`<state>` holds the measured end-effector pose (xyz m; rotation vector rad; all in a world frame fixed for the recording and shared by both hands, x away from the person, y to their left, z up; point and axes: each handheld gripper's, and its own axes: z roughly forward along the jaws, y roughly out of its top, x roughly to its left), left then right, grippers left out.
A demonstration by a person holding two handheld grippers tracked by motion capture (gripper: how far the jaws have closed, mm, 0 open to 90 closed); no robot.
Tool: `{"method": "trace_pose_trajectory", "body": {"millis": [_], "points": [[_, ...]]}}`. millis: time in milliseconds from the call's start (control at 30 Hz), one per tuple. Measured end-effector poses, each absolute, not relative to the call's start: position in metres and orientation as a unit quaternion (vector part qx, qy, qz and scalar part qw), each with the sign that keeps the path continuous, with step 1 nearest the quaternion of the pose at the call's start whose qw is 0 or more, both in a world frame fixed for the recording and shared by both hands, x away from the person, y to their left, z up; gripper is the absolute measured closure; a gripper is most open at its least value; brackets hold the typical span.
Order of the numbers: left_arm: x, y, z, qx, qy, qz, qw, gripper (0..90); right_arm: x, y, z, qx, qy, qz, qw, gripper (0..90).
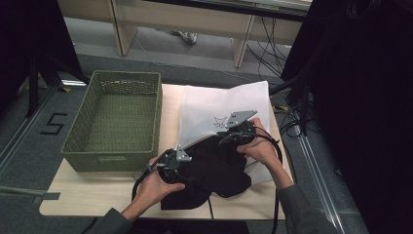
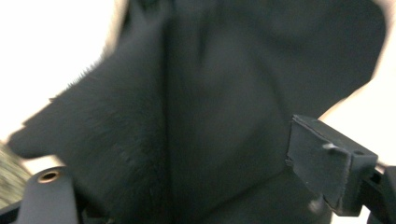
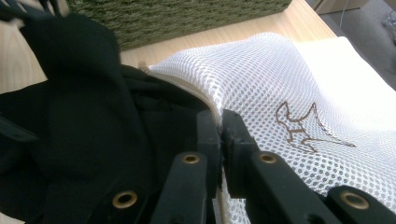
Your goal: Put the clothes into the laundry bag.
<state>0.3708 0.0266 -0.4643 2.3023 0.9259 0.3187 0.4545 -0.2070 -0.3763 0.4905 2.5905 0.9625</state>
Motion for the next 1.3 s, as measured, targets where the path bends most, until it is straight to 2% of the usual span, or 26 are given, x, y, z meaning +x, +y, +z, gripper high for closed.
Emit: {"method": "trace_pose_trajectory", "body": {"millis": [33,133,167,200,233,333,400,700,900,967,1100,1300], "points": [[0.372,0.025,-0.472,0.877,0.354,0.114,0.304,15.4,0.454,-0.206,-0.376,0.178,0.910,0.336,0.164,87.8],[0.372,0.018,-0.484,0.885,0.350,0.116,0.285,18.4,0.455,-0.206,-0.378,0.169,0.912,0.337,0.165,87.8],[0.373,0.016,-0.486,0.889,0.339,0.120,0.283,24.7,0.455,-0.207,-0.378,0.164,0.912,0.337,0.165,87.8],[0.373,0.016,-0.486,0.889,0.339,0.120,0.283,37.3,0.455,-0.207,-0.378,0.164,0.912,0.337,0.165,87.8],[0.374,0.014,-0.488,0.896,0.323,0.120,0.281,37.3,0.455,-0.206,-0.378,0.170,0.912,0.336,0.163,87.8],[0.373,0.009,-0.490,0.900,0.311,0.109,0.286,67.7,0.453,-0.205,-0.378,0.175,0.912,0.332,0.164,87.8],[0.371,0.009,-0.484,0.892,0.313,0.106,0.310,79.5,0.452,-0.205,-0.378,0.174,0.912,0.335,0.161,87.8],[0.394,-0.006,-0.449,0.861,0.330,0.072,0.380,81.5,0.450,-0.201,-0.375,0.157,0.913,0.342,0.157,87.8],[0.423,-0.026,-0.437,0.836,0.351,0.086,0.412,81.4,0.450,-0.202,-0.374,0.158,0.912,0.345,0.158,87.8],[0.427,-0.029,-0.439,0.833,0.358,0.089,0.412,81.4,0.450,-0.203,-0.373,0.168,0.910,0.346,0.153,87.8],[0.444,-0.037,-0.452,0.822,0.379,0.128,0.405,81.2,0.451,-0.205,-0.374,0.170,0.910,0.343,0.156,87.9],[0.447,-0.036,-0.458,0.814,0.387,0.126,0.414,78.4,0.453,-0.207,-0.378,0.174,0.912,0.338,0.157,87.9]]}}
